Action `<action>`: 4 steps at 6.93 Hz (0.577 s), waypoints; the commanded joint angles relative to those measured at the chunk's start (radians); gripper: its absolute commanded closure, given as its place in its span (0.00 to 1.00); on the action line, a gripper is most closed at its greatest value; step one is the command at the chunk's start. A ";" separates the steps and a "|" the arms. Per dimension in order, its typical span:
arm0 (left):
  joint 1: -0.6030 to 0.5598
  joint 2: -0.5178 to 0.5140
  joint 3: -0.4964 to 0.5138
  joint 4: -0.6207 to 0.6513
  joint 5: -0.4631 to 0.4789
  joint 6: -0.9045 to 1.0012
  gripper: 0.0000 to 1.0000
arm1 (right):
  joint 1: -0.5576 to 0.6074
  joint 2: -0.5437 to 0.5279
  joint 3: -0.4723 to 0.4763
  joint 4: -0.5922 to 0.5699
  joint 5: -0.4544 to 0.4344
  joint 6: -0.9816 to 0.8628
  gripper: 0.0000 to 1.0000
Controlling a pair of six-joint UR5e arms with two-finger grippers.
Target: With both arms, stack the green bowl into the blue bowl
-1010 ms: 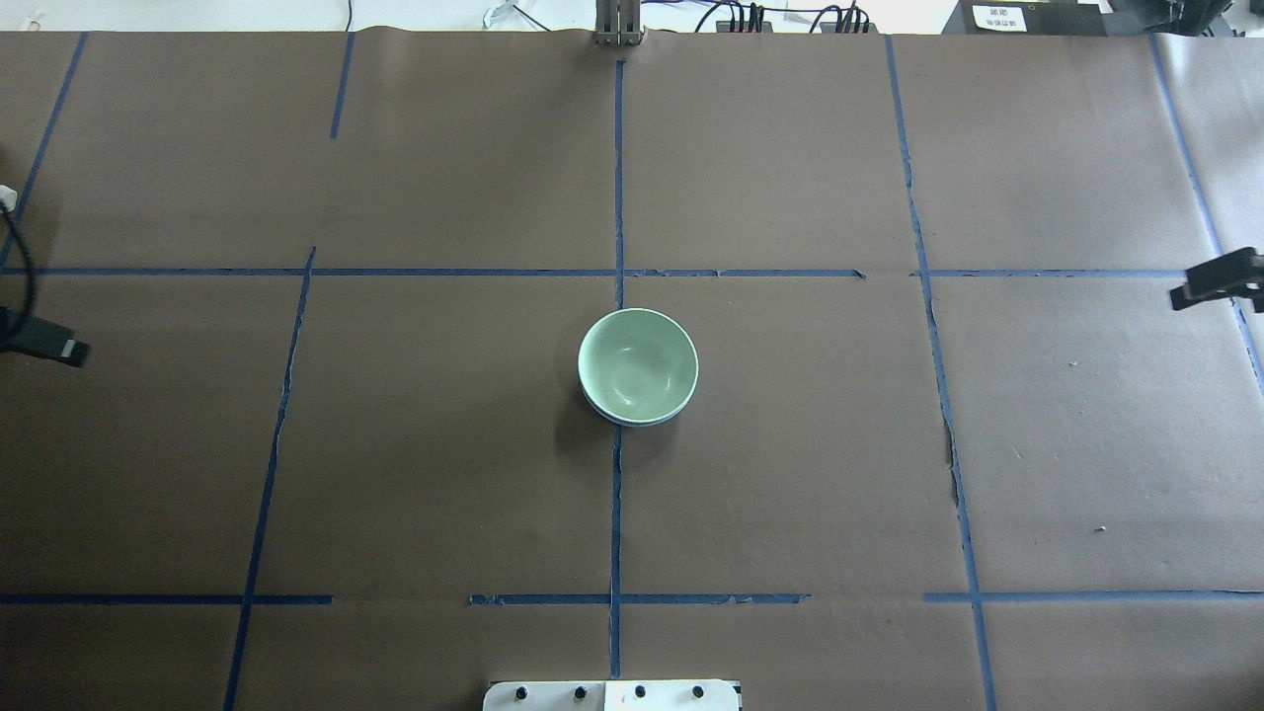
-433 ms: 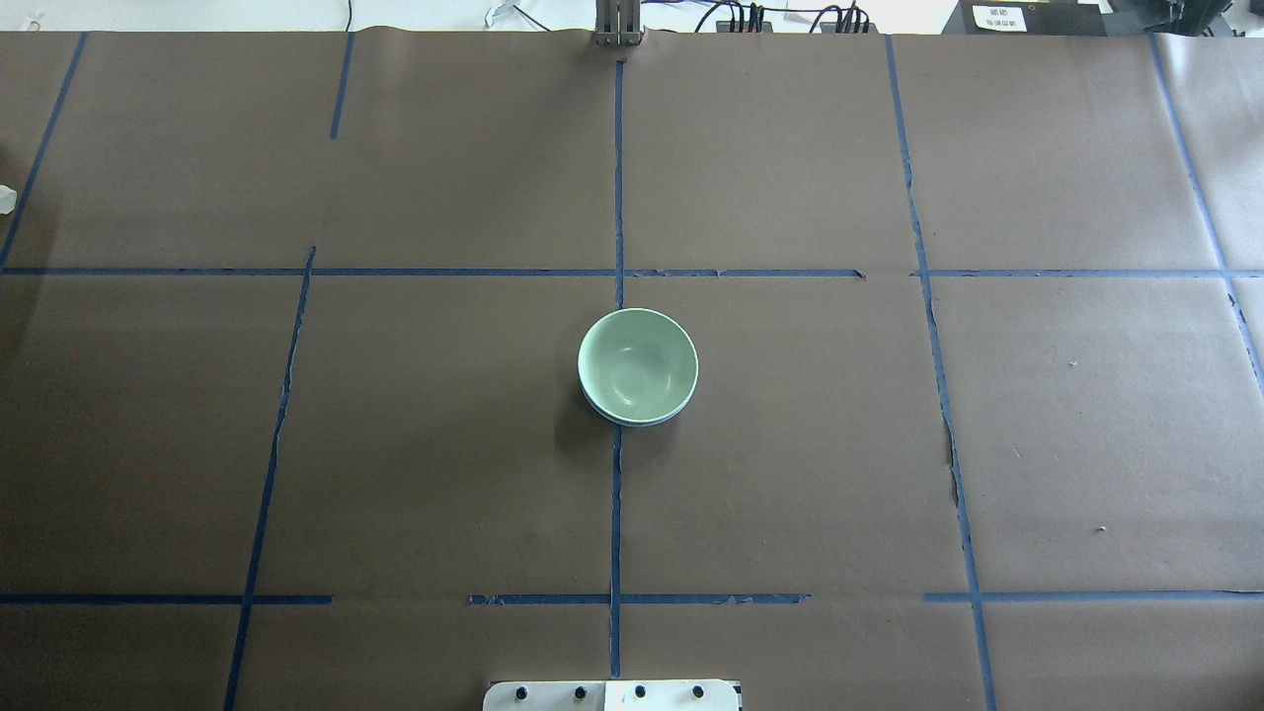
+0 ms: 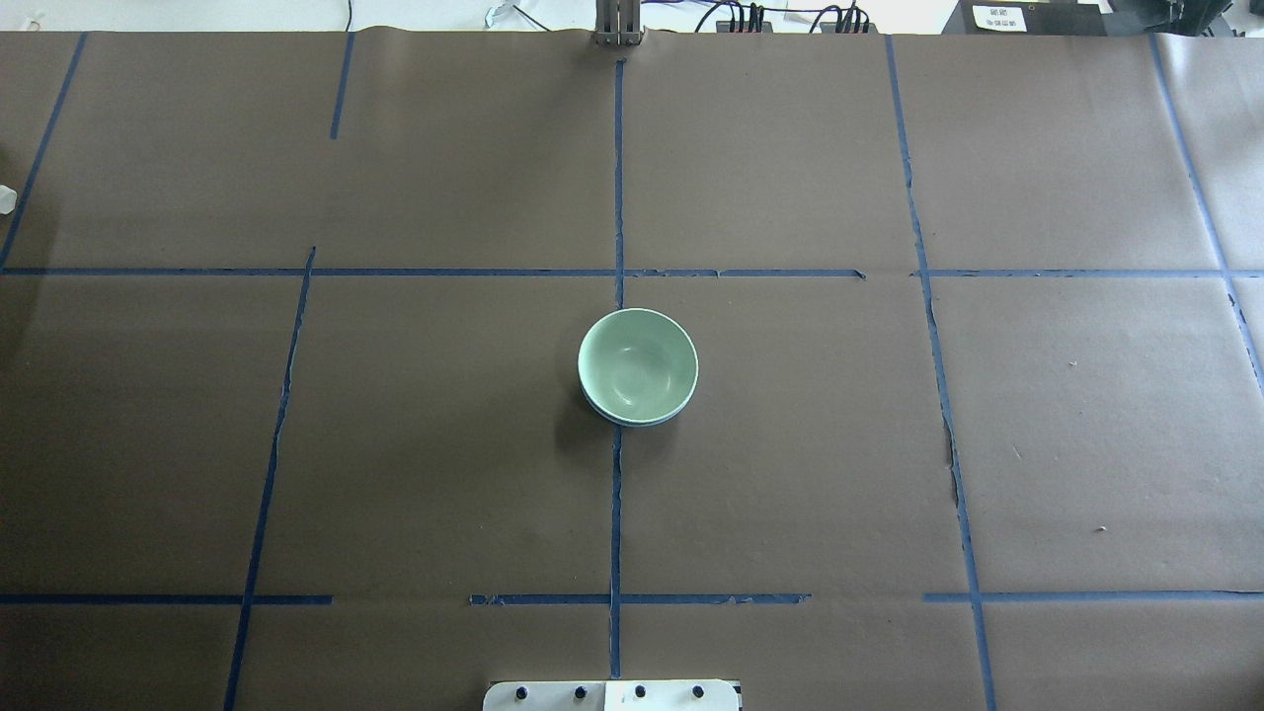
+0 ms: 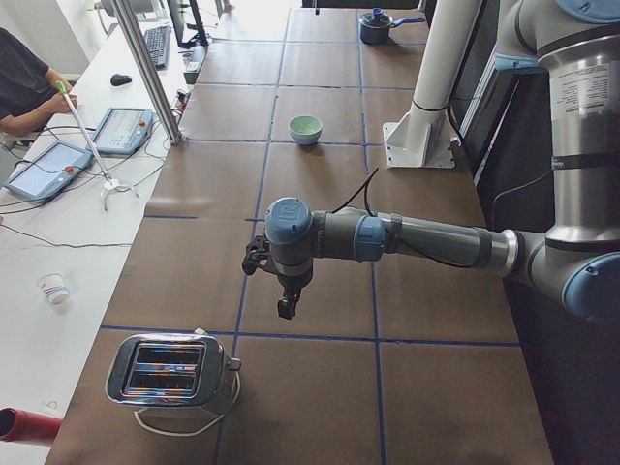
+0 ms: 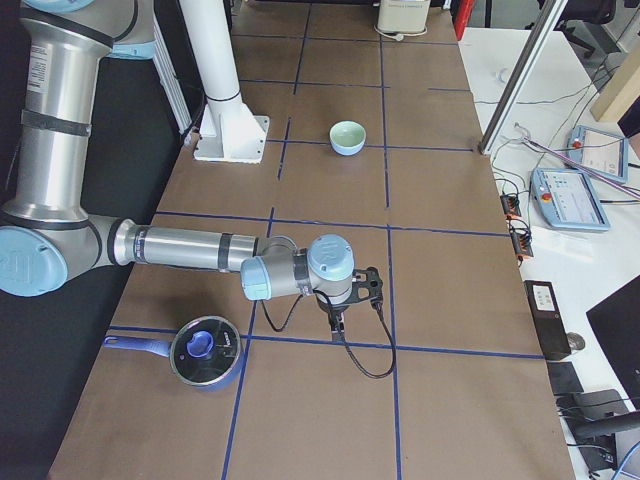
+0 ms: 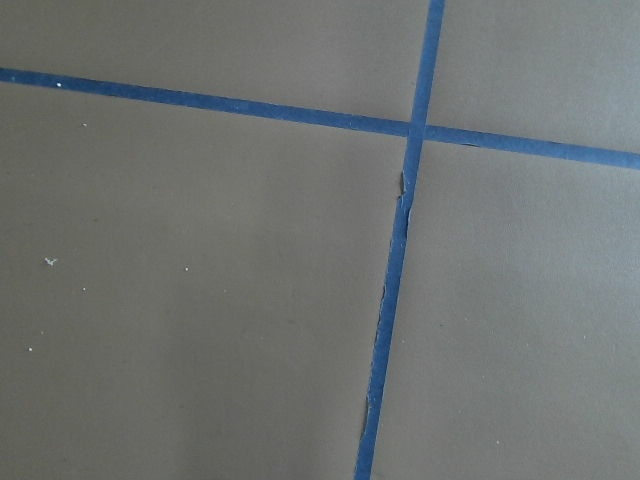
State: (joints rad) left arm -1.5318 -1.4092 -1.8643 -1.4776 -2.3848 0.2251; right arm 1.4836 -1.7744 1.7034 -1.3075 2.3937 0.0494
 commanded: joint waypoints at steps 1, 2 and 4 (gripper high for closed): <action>0.001 0.003 0.002 -0.001 -0.002 -0.001 0.00 | 0.001 0.000 0.001 -0.002 0.018 0.001 0.00; 0.001 -0.001 0.000 -0.001 -0.002 -0.001 0.00 | 0.000 0.001 0.015 -0.019 0.054 0.003 0.00; 0.001 -0.001 0.000 -0.004 0.001 -0.001 0.00 | -0.003 -0.002 0.067 -0.099 0.042 -0.002 0.00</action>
State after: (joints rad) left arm -1.5310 -1.4092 -1.8635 -1.4795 -2.3861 0.2240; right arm 1.4801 -1.7742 1.7470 -1.3748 2.4400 0.0502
